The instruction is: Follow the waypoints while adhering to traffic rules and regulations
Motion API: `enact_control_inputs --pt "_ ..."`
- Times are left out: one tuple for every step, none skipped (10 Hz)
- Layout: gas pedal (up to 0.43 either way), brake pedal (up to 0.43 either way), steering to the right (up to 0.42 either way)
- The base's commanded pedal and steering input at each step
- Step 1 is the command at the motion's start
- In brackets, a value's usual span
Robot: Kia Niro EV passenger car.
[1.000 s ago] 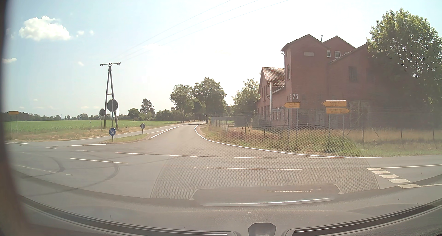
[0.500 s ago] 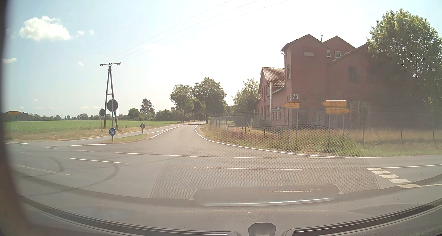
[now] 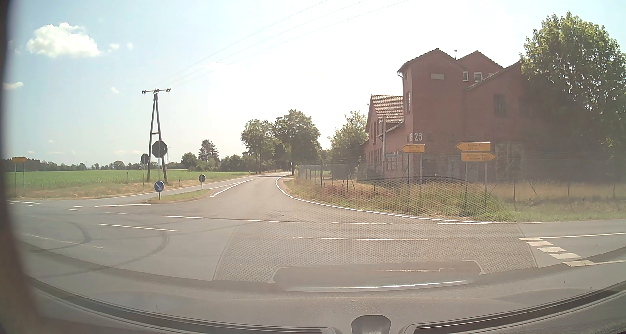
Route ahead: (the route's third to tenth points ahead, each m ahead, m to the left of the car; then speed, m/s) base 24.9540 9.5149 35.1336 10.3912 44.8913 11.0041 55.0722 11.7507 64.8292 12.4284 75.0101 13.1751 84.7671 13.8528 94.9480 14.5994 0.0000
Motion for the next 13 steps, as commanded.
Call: enact_control_inputs --pt "0.0 0.36 -0.064" --pt "0.0 0.354 -0.064" --pt "0.0 0.36 -0.064" --pt "0.0 0.36 -0.064" --pt "0.0 0.36 -0.064" --pt "0.0 0.36 -0.064" --pt "0.0 0.36 -0.064" --pt "0.0 0.36 -0.064" --pt "0.0 0.36 -0.064" --pt "0.0 0.36 -0.064" --pt "0.0 0.36 -0.064" --pt "0.0 0.36 -0.064" --pt "0.0 0.36 -0.064"
